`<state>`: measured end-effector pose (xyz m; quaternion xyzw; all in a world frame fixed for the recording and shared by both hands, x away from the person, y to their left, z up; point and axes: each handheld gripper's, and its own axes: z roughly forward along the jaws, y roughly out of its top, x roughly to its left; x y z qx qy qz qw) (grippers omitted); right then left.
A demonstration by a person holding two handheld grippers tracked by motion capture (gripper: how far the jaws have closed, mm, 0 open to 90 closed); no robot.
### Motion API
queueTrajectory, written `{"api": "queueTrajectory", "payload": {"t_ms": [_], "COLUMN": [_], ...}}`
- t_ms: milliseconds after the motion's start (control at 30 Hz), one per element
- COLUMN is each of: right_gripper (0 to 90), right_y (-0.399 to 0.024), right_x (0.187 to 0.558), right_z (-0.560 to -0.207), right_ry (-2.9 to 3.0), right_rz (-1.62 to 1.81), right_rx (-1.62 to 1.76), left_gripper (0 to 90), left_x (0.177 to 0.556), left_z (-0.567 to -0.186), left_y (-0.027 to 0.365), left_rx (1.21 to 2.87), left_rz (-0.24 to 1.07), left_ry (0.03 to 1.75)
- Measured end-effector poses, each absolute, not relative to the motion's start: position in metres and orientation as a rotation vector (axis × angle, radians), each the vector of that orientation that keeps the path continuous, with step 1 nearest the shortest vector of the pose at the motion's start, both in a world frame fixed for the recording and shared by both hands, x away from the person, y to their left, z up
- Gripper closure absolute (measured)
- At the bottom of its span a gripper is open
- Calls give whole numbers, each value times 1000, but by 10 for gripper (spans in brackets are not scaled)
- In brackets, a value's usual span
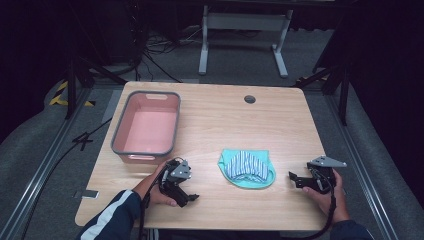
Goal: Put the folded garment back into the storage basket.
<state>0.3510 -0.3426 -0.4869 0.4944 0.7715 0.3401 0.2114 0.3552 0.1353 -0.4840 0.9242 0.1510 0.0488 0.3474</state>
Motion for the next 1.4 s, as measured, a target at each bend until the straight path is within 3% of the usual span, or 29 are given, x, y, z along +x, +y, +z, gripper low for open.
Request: {"api": "queueTrajectory", "payload": {"t_ms": [200, 433, 533, 833, 1267, 1400], "right_gripper": [150, 148, 198, 340, 417, 450], "right_y": [-343, -344, -345, -325, -264, -252], "right_x": [351, 351, 351, 349, 373, 385], "right_z": [-487, -486, -483, -463, -447, -448], "right_ry": [2142, 2137, 2168, 2226, 2340, 2340], "right_rz": [944, 929, 917, 987, 958, 961], "right_rx": [1376, 1391, 1395, 1316, 1179, 1207], "left_gripper": [10, 163, 230, 288, 302, 306], "left_x": [354, 354, 355, 373, 413, 421], "left_z": [-483, -479, -477, -459, -456, -457], "left_y": [134, 133, 130, 101, 38, 32], "left_rx": [2391, 2378, 2373, 2316, 2304, 2259], "left_rz": [137, 175, 210, 239, 284, 240], "left_ry": [421, 519, 559, 750, 856, 902]}}
